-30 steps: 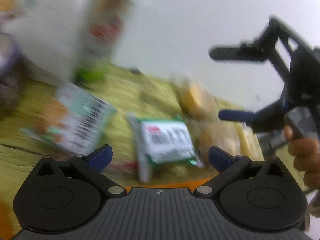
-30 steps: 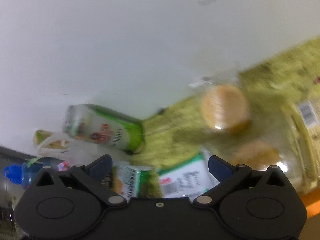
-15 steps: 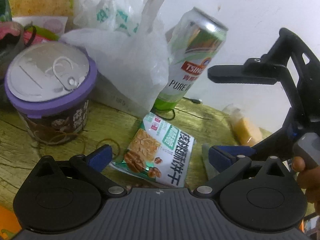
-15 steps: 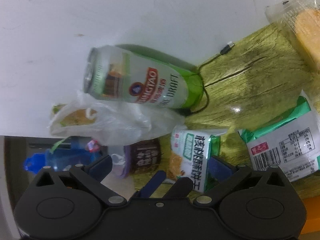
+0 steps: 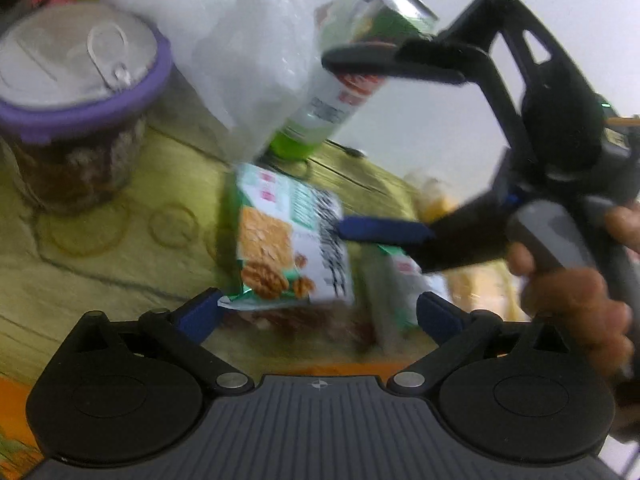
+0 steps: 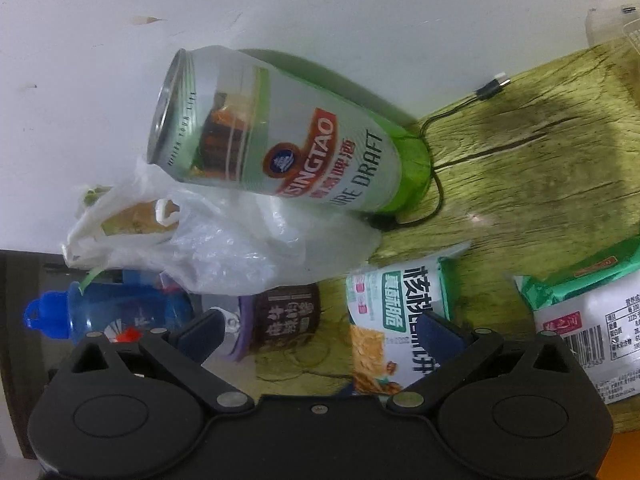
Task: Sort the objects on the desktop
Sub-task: 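Reach the right tool down to the white-and-green walnut cookie packet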
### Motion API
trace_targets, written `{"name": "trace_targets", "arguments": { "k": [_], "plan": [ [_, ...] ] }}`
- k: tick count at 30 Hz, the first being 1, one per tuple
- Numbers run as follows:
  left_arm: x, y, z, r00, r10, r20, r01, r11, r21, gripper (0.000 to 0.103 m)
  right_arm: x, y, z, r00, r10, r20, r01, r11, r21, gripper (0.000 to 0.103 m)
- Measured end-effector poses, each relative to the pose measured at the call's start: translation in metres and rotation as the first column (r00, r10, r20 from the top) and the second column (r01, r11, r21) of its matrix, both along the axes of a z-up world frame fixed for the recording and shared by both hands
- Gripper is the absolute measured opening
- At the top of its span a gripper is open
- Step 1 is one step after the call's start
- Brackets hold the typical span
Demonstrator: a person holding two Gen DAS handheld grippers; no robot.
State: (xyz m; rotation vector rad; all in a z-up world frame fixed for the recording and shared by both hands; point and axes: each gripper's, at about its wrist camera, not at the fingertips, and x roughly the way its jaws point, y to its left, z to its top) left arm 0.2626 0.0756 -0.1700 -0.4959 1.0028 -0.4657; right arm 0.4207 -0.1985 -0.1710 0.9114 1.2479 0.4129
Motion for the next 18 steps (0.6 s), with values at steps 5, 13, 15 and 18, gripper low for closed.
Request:
{"name": "trace_targets", "arguments": {
  "k": [5,13,15,18],
  "plan": [
    [-0.005,-0.001,0.007,0.999,0.003,0.038,-0.004,1.000,0.017,0.103,-0.001,-0.009,0.009,1.000,-0.007,0.012,0.008,0.999,-0.044,0.103],
    [0.006,-0.023,0.000,0.997,-0.080,0.010,0.079,0.994,0.070,0.103,0.025,0.001,0.003,0.988,0.154,-0.025,-0.156,0.972,-0.173,0.103],
    [0.003,-0.031,0.003,0.994,-0.111,0.006,0.110,0.991,0.071,0.103,0.027,0.006,0.002,0.979,0.200,-0.033,-0.202,0.966,-0.161,0.103],
    [-0.002,-0.033,0.006,0.992,-0.124,-0.012,0.125,0.991,0.056,0.103,0.027,0.010,0.008,0.967,0.255,0.001,-0.253,0.957,-0.145,0.103]
  ]
}}
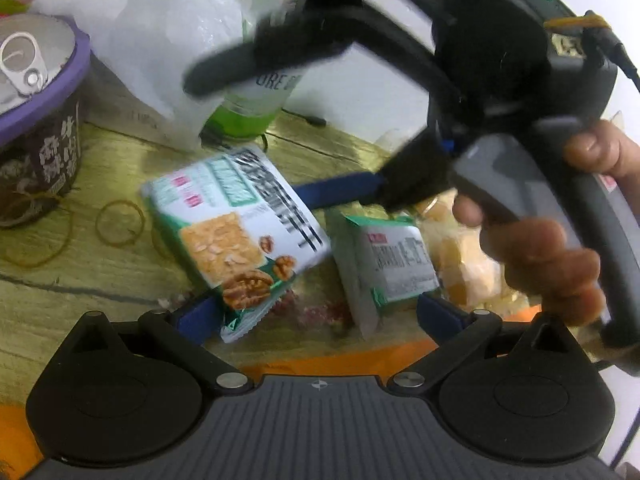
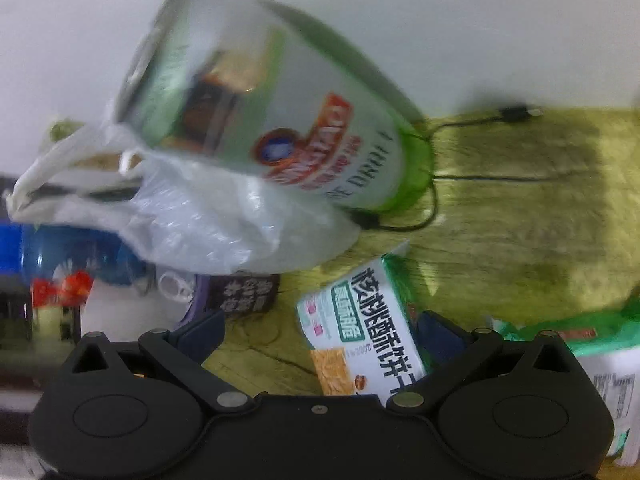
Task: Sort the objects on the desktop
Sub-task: 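Reach the right tool down to the white-and-green walnut cookie packet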
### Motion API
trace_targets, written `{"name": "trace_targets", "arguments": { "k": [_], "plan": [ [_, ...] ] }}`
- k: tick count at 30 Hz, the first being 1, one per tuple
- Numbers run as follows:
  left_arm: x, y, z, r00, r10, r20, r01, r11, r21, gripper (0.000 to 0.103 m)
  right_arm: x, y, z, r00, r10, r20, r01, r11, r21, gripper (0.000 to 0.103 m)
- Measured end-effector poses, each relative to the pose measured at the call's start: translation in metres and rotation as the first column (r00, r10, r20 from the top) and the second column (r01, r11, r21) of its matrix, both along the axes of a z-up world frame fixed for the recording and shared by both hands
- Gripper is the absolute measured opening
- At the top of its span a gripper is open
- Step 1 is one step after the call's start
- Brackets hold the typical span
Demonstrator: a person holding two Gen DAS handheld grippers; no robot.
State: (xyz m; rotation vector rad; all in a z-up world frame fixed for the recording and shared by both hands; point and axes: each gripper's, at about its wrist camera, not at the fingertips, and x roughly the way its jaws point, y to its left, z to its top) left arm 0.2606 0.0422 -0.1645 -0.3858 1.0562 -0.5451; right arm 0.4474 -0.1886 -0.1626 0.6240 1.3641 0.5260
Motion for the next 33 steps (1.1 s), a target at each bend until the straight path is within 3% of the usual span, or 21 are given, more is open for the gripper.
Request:
{"name": "trace_targets", "arguments": {
  "k": [3,8,13,16,20,25,33],
  "plan": [
    [-0.009,-0.003,0.007,0.999,-0.052,-0.012,0.052,0.997,-0.053,0.103,0.001,0.002,0.007,0.998,0.049,0.028,-0.050,0.998,0.032,0.103],
    [-0.027,-0.005,0.023,0.996,-0.087,0.025,0.087,0.996,-0.017,0.103,0.001,-0.001,0.015,0.995,0.066,0.069,-0.067,0.997,0.023,0.103],
    [-0.022,0.010,0.031,0.993,0.019,0.118,-0.027,0.997,0.072,0.103,-0.006,-0.016,0.015,0.997,-0.015,0.071,0.012,0.999,0.041,0.103],
    [-0.011,0.022,0.039,0.980,0.063,0.187,-0.088,0.988,0.127,0.103,-0.012,-0.016,0.007,0.998,-0.063,0.031,0.060,0.994,0.096,0.103],
    [0.007,0.022,0.031,0.973,0.065,0.223,-0.101,0.983,0.154,0.103,-0.023,-0.020,0.004,0.993,-0.096,-0.064,0.105,0.981,0.163,0.103],
    [0.022,0.016,0.016,0.985,0.045,0.167,-0.072,0.984,0.164,0.103,-0.022,-0.018,-0.013,0.980,-0.105,-0.166,0.128,0.983,0.131,0.103],
    [0.018,0.022,0.019,0.996,0.021,0.088,-0.031,0.993,0.110,0.103,-0.013,0.002,-0.024,0.982,-0.083,-0.170,0.108,0.984,0.141,0.103]
  ]
}}
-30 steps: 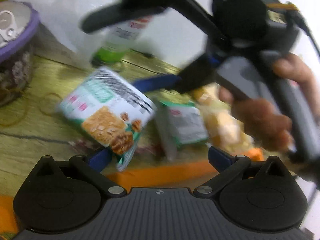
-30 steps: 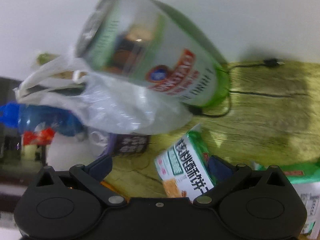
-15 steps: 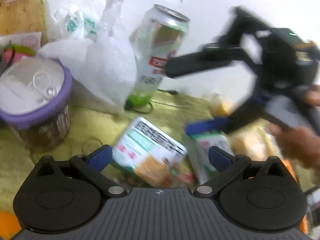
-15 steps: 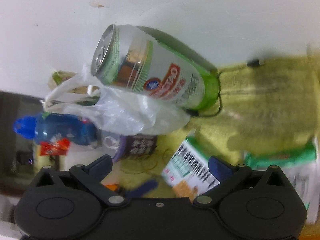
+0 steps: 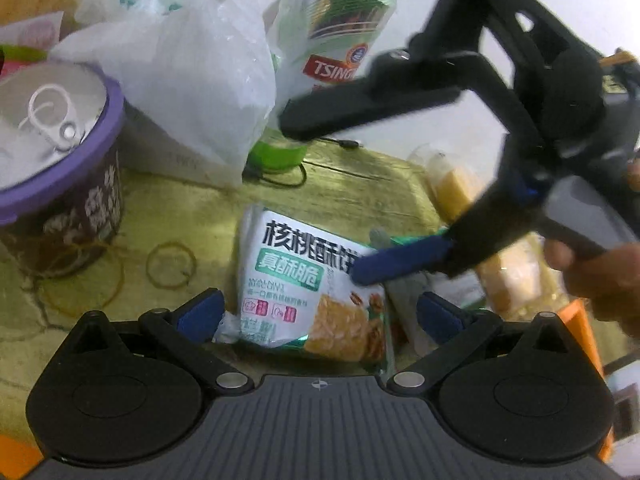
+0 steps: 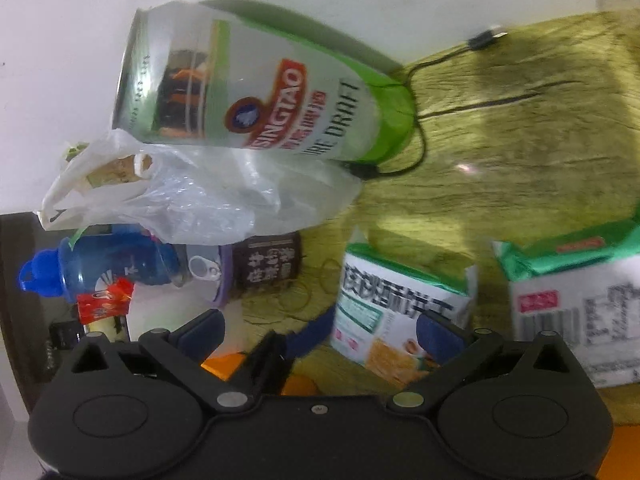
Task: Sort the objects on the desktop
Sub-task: 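Reach the right tool down to the white-and-green walnut cookie packet, then close the right tool on the walnut cookie packet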
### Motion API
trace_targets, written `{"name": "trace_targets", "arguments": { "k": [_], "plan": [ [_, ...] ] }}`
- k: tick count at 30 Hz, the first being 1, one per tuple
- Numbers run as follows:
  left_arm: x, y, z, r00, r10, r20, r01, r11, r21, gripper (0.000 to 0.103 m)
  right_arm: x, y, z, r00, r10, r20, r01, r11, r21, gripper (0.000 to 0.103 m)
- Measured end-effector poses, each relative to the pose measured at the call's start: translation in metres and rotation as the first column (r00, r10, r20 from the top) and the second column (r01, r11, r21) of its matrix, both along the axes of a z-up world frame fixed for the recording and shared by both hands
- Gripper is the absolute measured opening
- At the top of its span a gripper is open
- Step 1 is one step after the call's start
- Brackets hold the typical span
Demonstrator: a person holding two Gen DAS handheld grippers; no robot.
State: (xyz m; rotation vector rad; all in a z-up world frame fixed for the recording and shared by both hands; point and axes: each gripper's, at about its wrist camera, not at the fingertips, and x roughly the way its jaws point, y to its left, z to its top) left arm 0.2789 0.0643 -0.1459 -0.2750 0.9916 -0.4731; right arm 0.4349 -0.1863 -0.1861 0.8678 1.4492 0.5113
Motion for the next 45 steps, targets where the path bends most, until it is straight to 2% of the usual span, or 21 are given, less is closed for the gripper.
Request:
{"name": "trace_targets", "arguments": {
  "k": [5,8,12,15,24,29,32,35,40,45],
  "plan": [
    [-0.004,0.007,0.008,1.000,0.028,0.005,-0.028,0.999,-0.016,0.103,0.002,0.006,0.006,1.000,-0.003,0.026,0.004,1.000,-0.018,0.103],
    [0.000,0.006,0.007,1.000,0.029,0.011,-0.029,1.000,-0.007,0.103,-0.002,0.000,0.019,0.998,-0.012,0.057,0.018,0.995,-0.095,0.103],
    [0.004,0.006,0.006,1.000,0.020,0.005,-0.020,1.000,0.004,0.103,-0.005,0.007,0.026,0.996,0.026,0.091,-0.006,0.978,-0.209,0.103],
    [-0.001,0.005,0.004,1.000,0.011,-0.010,-0.011,1.000,0.018,0.103,-0.002,0.010,0.024,0.993,0.039,0.109,-0.011,0.969,-0.245,0.103],
    [0.002,0.009,0.002,1.000,0.012,-0.015,-0.011,1.000,0.023,0.103,0.003,0.026,0.022,0.987,0.059,0.150,-0.027,0.978,-0.205,0.103],
    [0.004,0.012,0.006,1.000,0.019,-0.011,-0.019,1.000,0.014,0.103,-0.005,0.017,0.033,0.987,0.007,0.163,0.031,0.973,-0.230,0.103],
    [0.009,0.014,0.008,0.999,0.030,-0.013,-0.030,1.000,0.002,0.103,-0.009,0.010,0.032,0.989,-0.040,0.143,0.075,0.965,-0.251,0.103],
    [0.012,0.014,0.010,1.000,0.029,-0.006,-0.029,1.000,-0.005,0.103,-0.010,0.010,0.023,0.995,-0.048,0.084,0.070,0.958,-0.277,0.103],
    [0.013,0.014,0.010,1.000,0.006,-0.002,-0.006,1.000,0.004,0.103,-0.005,0.026,0.012,0.999,0.002,0.051,0.015,0.944,-0.331,0.103],
    [0.013,0.021,0.014,1.000,0.021,-0.009,-0.021,1.000,0.008,0.103,-0.004,0.033,0.010,0.998,0.021,0.051,-0.005,0.952,-0.305,0.103]
  ]
}}
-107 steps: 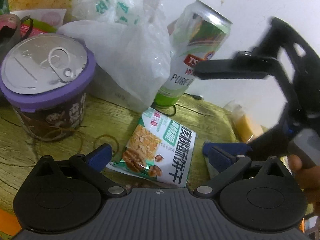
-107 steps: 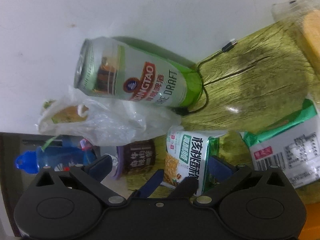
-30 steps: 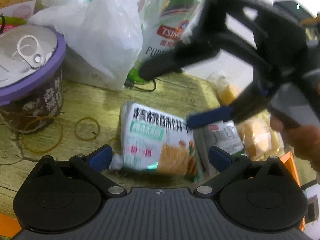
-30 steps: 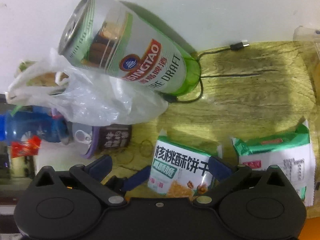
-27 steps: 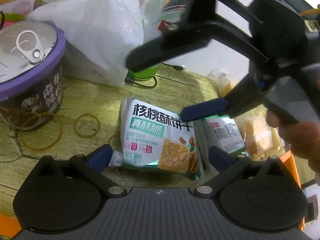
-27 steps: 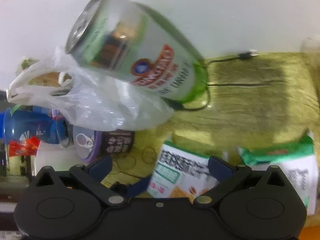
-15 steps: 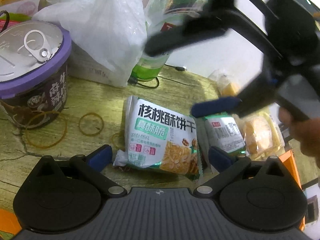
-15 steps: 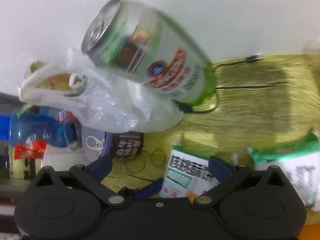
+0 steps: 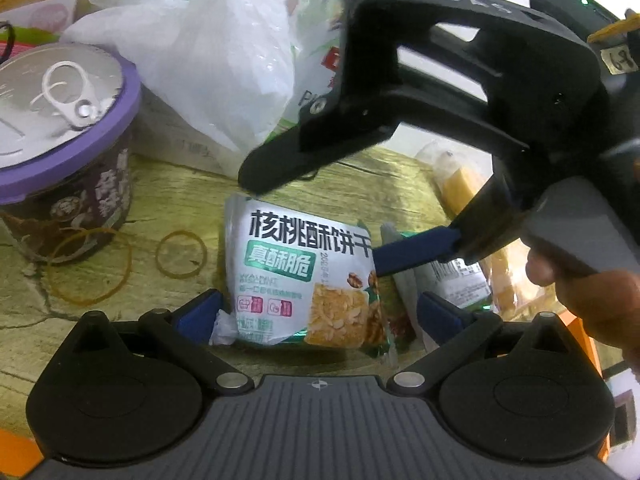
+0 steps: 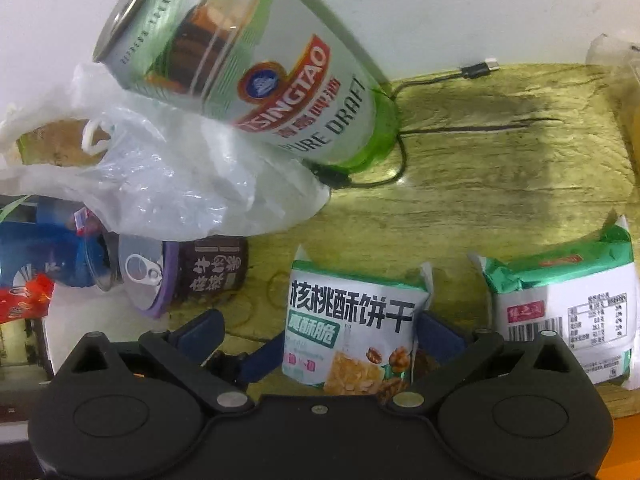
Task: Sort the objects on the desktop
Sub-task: 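Close the right tool on the walnut cookie packet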
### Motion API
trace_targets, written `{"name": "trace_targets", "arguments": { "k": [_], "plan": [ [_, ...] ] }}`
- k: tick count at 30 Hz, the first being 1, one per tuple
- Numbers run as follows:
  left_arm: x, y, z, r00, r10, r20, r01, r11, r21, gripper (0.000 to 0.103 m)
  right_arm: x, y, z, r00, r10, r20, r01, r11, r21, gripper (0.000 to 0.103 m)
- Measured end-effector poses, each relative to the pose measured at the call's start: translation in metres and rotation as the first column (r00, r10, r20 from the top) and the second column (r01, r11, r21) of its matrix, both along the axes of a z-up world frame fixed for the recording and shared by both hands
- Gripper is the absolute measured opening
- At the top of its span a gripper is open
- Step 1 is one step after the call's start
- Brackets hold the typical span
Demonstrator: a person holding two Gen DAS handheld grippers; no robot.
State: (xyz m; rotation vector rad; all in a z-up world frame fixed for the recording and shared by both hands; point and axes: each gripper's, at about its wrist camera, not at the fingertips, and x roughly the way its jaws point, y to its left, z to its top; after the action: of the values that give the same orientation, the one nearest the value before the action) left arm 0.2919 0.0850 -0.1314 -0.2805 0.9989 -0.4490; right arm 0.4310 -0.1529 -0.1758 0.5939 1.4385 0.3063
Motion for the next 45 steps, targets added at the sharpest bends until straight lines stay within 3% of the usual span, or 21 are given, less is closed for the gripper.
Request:
{"name": "trace_targets", "arguments": {
  "k": [6,16,28,33,36,45],
  "plan": [
    [-0.003,0.014,0.012,0.999,0.028,0.023,-0.028,1.000,-0.003,0.103,-0.004,-0.011,0.000,0.998,-0.053,0.033,0.049,0.992,0.114,0.103],
    [0.023,0.001,-0.006,0.999,0.034,0.031,-0.035,0.999,0.005,0.102,-0.004,-0.002,-0.007,0.997,-0.072,-0.010,0.073,0.995,0.063,0.103],
    [0.035,0.003,-0.005,0.999,0.039,0.035,-0.039,0.999,0.005,0.099,-0.006,-0.021,-0.014,0.995,-0.096,-0.040,0.101,0.984,0.145,0.098],
    [0.039,0.005,-0.003,0.998,0.054,0.037,-0.054,0.998,0.012,0.099,-0.008,-0.023,-0.011,0.996,-0.084,-0.029,0.088,0.981,0.175,0.093],
    [0.039,-0.027,-0.030,0.998,0.062,0.031,-0.063,0.998,0.029,0.099,-0.008,-0.023,-0.012,0.996,-0.082,-0.028,0.086,0.981,0.173,0.086],
    [0.038,-0.031,-0.030,0.996,0.053,0.076,-0.059,0.995,0.082,0.098,-0.013,-0.018,-0.025,0.999,-0.038,-0.027,0.041,0.990,0.138,0.071]
  ]
}}
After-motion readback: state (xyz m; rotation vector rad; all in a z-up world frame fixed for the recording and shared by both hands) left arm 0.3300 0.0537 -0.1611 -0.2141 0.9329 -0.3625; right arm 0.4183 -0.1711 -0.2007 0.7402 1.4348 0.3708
